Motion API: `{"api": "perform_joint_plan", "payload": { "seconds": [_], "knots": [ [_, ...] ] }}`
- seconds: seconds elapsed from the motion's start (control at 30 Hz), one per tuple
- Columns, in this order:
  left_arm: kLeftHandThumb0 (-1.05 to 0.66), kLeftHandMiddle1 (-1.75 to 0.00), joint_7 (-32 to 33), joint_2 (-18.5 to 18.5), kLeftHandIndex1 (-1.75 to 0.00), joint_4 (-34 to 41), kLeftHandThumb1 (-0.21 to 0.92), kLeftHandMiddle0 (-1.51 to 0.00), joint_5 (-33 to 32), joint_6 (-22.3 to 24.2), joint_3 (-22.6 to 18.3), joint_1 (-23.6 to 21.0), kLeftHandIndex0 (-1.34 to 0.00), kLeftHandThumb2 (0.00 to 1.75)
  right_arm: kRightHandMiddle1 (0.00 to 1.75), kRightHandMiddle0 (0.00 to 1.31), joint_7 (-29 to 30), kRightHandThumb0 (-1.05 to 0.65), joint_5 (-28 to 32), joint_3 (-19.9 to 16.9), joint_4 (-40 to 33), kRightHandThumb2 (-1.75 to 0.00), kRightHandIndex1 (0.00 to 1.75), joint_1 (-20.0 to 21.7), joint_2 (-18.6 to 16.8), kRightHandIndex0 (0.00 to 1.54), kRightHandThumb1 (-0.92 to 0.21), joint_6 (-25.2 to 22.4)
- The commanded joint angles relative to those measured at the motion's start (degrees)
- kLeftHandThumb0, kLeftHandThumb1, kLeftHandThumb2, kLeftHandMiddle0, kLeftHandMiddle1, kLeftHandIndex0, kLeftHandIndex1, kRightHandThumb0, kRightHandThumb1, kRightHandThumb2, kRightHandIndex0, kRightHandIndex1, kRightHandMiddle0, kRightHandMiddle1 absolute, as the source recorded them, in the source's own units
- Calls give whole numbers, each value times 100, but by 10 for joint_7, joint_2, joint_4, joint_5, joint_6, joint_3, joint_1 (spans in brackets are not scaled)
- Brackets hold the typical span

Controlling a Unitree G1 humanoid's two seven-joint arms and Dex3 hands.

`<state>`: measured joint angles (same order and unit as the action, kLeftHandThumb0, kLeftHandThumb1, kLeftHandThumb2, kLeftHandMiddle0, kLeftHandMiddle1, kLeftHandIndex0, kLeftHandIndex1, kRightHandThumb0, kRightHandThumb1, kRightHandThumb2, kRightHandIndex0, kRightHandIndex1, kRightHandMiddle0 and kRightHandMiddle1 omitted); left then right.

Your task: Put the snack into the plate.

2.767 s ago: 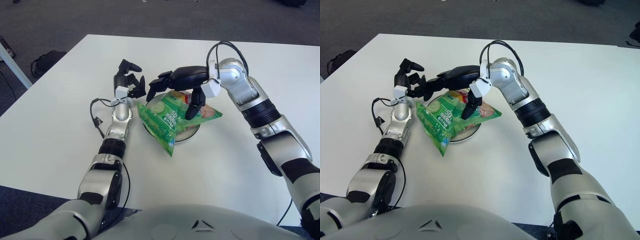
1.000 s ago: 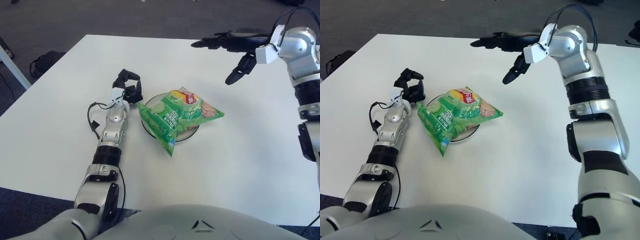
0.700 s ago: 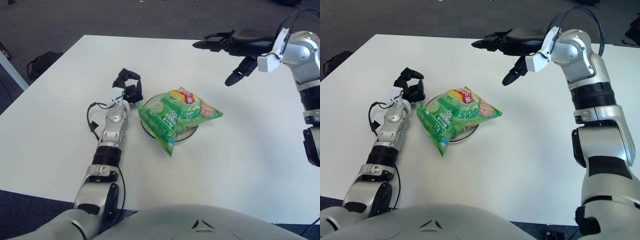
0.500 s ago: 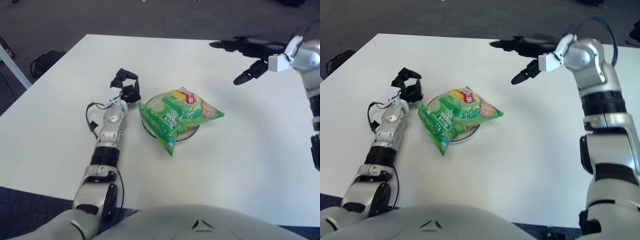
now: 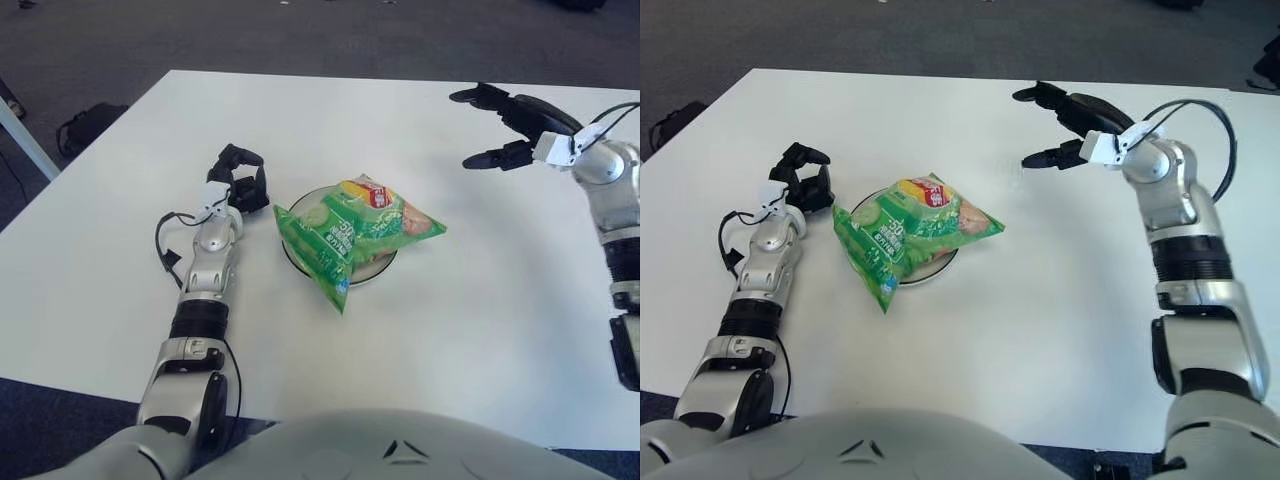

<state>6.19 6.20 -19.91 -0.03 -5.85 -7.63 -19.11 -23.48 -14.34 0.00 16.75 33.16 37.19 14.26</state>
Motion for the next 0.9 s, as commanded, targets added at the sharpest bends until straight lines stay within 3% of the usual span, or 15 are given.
{"api": "perform_joint_plan", "payload": {
  "seconds": [0.0, 0.17, 0.27, 0.37, 0.47, 0.6, 0.7, 0.87],
  "knots": [
    [-42, -175, -6, -2, -175, 7, 50, -125, -12, 4, -8, 12, -47, 108, 98, 0, 26, -72, 53, -35, -56, -50, 65, -38, -48, 24, -76, -78],
    [-43, -175, -12, -5, -175, 11, 49, -125, -26, 5, -13, 17, -48, 110, 122, 0, 53, -54, 110, -67, -96, -83, 99, -71, -101, 24, -57, -168],
    [-43, -175, -17, -8, -175, 16, 48, -123, -34, 3, -16, 22, -48, 111, 134, 3, 67, -47, 147, -86, -111, -91, 108, -82, -133, 24, -55, -217],
    [-43, -175, -20, -9, -175, 17, 48, -123, -40, 2, -19, 23, -48, 111, 158, 17, 77, -39, 167, -95, -125, -62, 115, -88, -153, 24, -79, -246],
    [-43, -175, -22, -10, -175, 20, 48, -122, -44, 1, -19, 25, -49, 111, 167, 23, 88, -37, 183, -100, -139, -57, 118, -98, -172, 24, -85, -271],
    [-43, -175, -22, -11, -175, 24, 47, -121, -47, 2, -19, 27, -49, 113, 173, 25, 110, -36, 201, -104, -161, -64, 121, -120, -203, 26, -82, -298],
    [-44, -175, -22, -14, -175, 31, 46, -122, -48, 3, -17, 29, -50, 114, 174, 27, 128, -36, 218, -109, -149, -69, 122, -142, -237, 30, -79, -292],
    [-44, -175, -22, -16, -175, 35, 45, -122, -48, 7, -17, 30, -51, 115, 175, 30, 137, -37, 235, -116, -131, -77, 127, -153, -259, 35, -74, -280]
  ]
}}
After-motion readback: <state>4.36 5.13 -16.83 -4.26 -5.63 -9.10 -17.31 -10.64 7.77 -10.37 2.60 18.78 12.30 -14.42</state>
